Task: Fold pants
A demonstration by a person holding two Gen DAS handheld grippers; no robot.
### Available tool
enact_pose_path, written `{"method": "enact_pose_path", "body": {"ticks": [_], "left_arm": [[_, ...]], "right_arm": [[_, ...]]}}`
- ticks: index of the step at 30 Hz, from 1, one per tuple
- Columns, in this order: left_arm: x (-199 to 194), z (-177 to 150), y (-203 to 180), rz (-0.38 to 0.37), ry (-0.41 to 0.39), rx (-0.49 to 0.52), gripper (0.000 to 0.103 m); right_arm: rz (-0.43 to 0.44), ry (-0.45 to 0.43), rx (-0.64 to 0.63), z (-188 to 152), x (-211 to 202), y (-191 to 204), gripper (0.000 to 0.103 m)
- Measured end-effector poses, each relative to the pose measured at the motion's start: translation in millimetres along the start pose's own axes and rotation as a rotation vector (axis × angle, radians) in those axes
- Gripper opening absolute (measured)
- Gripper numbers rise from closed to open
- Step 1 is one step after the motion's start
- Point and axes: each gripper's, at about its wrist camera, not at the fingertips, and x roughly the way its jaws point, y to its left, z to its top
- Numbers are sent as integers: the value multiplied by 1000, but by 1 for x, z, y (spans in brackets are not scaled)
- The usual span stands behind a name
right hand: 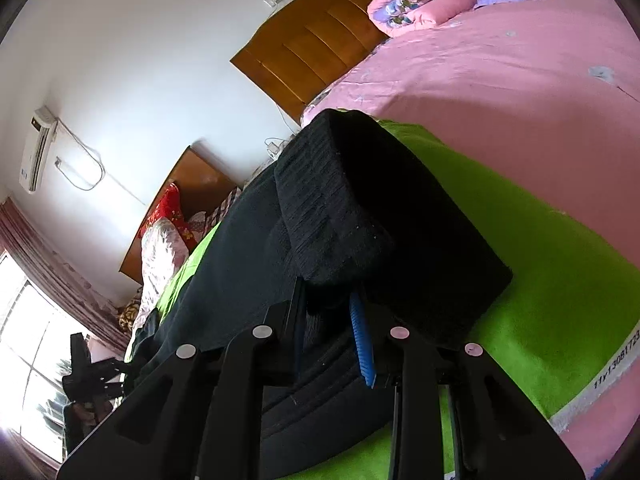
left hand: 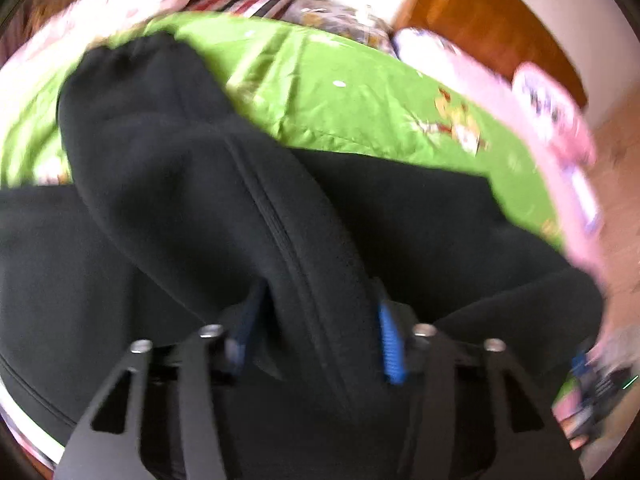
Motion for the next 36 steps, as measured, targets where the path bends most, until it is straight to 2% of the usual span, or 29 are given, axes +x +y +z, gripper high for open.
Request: {"method": "enact_pose_path", "body": {"ticks": [1, 2, 3, 5, 6, 7, 8, 10, 11, 12, 13, 15, 16, 17, 18, 19, 20, 22, 24, 26, 27, 30, 31, 33, 34, 35, 36], "left_arm": [[-3, -1, -5, 49, -19, 64, 23], [-9, -1, -7, 65, -39, 102, 20], [-15, -2, -6, 62, -62, 118, 16], [-50, -1, 3, 8, -200, 122, 15], [-69, -3, 10, -27, -268, 97, 15], [-96, -12, 19, -120, -376, 65, 15], [-114, -22, 27, -187, -449, 52, 15], [-137, -58, 42, -303, -537, 24, 15], [-137, -73, 46, -342, -552, 12, 17], [-133, -93, 50, -375, -557, 0, 18], [-121, -115, 54, -377, -535, -7, 21], [-87, -142, 57, -343, -421, -10, 25], [-62, -150, 61, -334, -324, -22, 27], [-49, -154, 65, -322, -285, -41, 30], [-50, -157, 70, -354, -319, -48, 36], [-52, -154, 72, -371, -319, -54, 51], [-54, -149, 72, -385, -314, -68, 72], [-60, -140, 76, -387, -333, -106, 88], [-64, -136, 76, -401, -340, -115, 88], [-59, -131, 75, -397, -320, -123, 88], [-58, -133, 72, -394, -311, -121, 88], [-50, -137, 68, -362, -279, -118, 86], [-50, -136, 66, -359, -286, -114, 86], [-49, -136, 64, -340, -288, -107, 78], [-47, -134, 62, -327, -281, -104, 62], [-44, -131, 59, -318, -271, -99, 42], [-41, -131, 56, -303, -258, -88, 31]], "right_arm": [[8, -7, -13, 3, -3, 3, 27], [18, -16, -26, 5, -6, 8, 26], [30, -25, -37, 10, -9, 13, 25], [63, -59, -51, 23, -17, 23, 23], [73, -72, -51, 27, -20, 26, 23], [88, -99, -48, 32, -27, 29, 23], [97, -116, -45, 35, -32, 30, 23], [111, -146, -16, 36, -43, 25, 23], [111, -148, 2, 34, -48, 19, 23], [107, -145, 11, 31, -50, 15, 23], [89, -133, 28, 25, -52, 6, 23], [52, -80, 37, 14, -47, -7, 23], [27, -42, 36, 7, -42, -15, 23], [-2, -23, 48, 1, -39, -22, 24], [-16, -5, 61, -3, -38, -27, 24], [-6, 21, 71, -6, -36, -31, 24], [-1, 26, 61, -8, -37, -30, 24], [-11, 28, 21, -11, -38, -24, 25], [1, 51, 2, -13, -35, -19, 34], [58, 65, -6, -16, -33, -15, 68], [80, 68, -21, -19, -32, -11, 72], [24, 60, -97, -25, -32, -2, 71], [15, 59, -96, -26, -32, -2, 67], [19, 52, -53, -26, -32, -10, 59], [24, 50, -39, -25, -32, -12, 55], [19, 51, -38, -25, -31, -13, 48], [5, 51, -44, -25, -30, -13, 42]]}}
